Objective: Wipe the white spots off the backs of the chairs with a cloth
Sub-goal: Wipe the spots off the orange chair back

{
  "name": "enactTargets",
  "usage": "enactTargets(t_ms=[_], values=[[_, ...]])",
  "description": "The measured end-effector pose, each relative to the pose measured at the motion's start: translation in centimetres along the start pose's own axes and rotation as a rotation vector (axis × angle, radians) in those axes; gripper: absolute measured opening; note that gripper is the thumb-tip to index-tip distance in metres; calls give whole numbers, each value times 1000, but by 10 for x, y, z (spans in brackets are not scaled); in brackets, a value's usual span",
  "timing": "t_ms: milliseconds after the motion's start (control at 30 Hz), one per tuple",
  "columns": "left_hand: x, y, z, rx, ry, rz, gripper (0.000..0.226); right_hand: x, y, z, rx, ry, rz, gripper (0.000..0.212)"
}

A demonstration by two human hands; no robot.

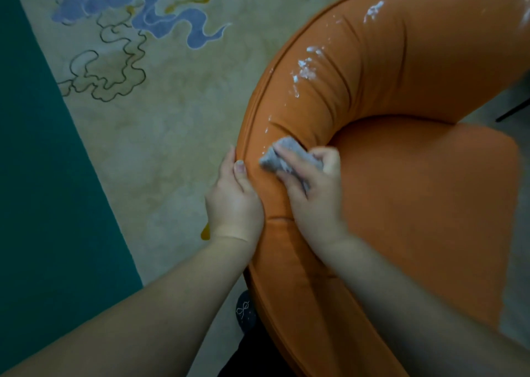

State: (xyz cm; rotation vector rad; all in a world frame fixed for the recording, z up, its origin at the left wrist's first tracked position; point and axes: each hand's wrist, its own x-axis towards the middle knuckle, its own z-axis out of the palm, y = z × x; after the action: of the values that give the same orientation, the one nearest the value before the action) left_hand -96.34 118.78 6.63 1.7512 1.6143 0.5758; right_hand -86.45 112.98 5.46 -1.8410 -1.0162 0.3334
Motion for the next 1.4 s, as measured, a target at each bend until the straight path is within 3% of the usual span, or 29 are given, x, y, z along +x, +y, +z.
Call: enactTargets(t_ms=[133,333,467,600,800,1000,1200,1400], values=[[0,-1,1,1,12,-12,42,57,-6,16,-66,50,-8,33],[0,-1,1,-49,0,-68,41,-12,1,1,-5,-114,-150,34],[-1,0,0,-52,14,-13,44,30,-3,12,-120,-9,-177,32],[-1,0,1,-60,41,13,49,53,-5,23,-18,57,-34,34],[-1,-4,1,-63,42,-18,39,-76,14,-25,116,-196,-56,38],[2,-3,2,-44,51,-15,39,-37,11,-16,64,-171,-66,42],[0,-3,2,-38,47,-10,39,-81,25,-45,164,-336,-43,31],[1,-2,1,-12,60,-22,39,-44,11,-19,68,-158,-135,25]])
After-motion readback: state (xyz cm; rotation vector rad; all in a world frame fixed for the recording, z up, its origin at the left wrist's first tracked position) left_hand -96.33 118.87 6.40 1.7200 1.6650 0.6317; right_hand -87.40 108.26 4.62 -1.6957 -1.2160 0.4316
